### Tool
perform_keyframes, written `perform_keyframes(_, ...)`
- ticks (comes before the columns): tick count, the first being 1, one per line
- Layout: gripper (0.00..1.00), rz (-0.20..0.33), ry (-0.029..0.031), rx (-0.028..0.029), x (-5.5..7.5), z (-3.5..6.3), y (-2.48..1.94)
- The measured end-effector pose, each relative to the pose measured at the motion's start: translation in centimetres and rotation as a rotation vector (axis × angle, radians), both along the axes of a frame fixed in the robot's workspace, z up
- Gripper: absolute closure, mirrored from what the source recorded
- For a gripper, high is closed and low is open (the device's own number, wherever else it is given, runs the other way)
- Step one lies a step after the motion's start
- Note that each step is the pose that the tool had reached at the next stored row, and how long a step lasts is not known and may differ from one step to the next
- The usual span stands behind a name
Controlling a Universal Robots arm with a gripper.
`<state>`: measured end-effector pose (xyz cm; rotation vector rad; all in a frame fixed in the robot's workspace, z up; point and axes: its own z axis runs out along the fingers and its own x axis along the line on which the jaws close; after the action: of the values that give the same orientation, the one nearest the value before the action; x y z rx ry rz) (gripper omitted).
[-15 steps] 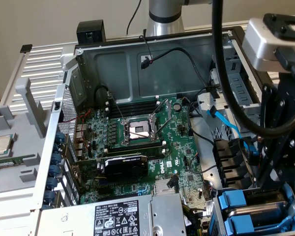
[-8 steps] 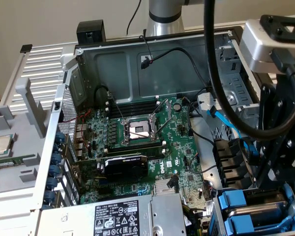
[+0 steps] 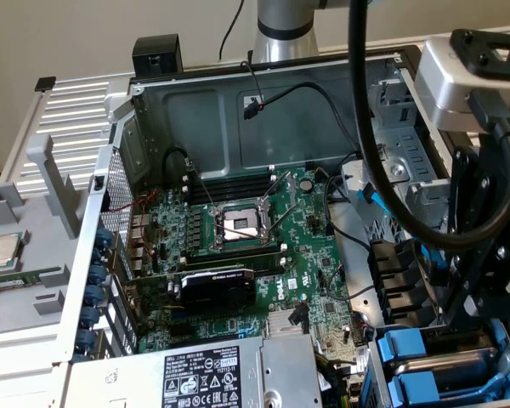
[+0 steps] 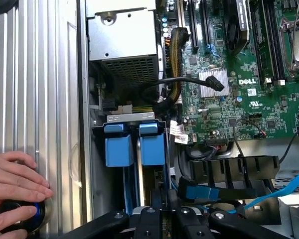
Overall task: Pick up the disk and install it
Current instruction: 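Insert the first disk wire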
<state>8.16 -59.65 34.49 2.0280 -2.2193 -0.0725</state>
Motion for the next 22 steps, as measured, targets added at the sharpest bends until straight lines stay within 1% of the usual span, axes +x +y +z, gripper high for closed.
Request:
perform_keyframes(1, 0.83, 0.0, 0.0, 0.0008, 0.0, 0.0, -0.16)
perform_keyframes(2, 0.83, 0.0, -0.0003, 0.0027, 0.0, -0.01, -0.21)
perform_keyframes(7, 0.83, -0.005, -0.0025, 0.0248, -0.15, -0.01, -0.22)
perform_keyframes(8, 0.83, -0.006, -0.0027, 0.0284, -0.18, -0.01, -0.21)
perform_keyframes(12, 0.83, -0.008, -0.003, 0.0319, -0.21, -0.02, -0.28)
perform_keyframes(14, 0.83, -0.008, -0.0037, 0.0321, -0.2, -0.01, -0.32)
perform_keyframes(17, 0.83, -0.008, -0.0084, 0.0322, -0.21, -0.01, -0.32)
perform_keyframes(18, 0.83, -0.009, -0.0111, 0.0322, -0.24, -0.01, -0.33)
perform_keyframes(22, 0.83, -0.002, -0.0127, 0.0323, -0.25, -0.01, -0.32)
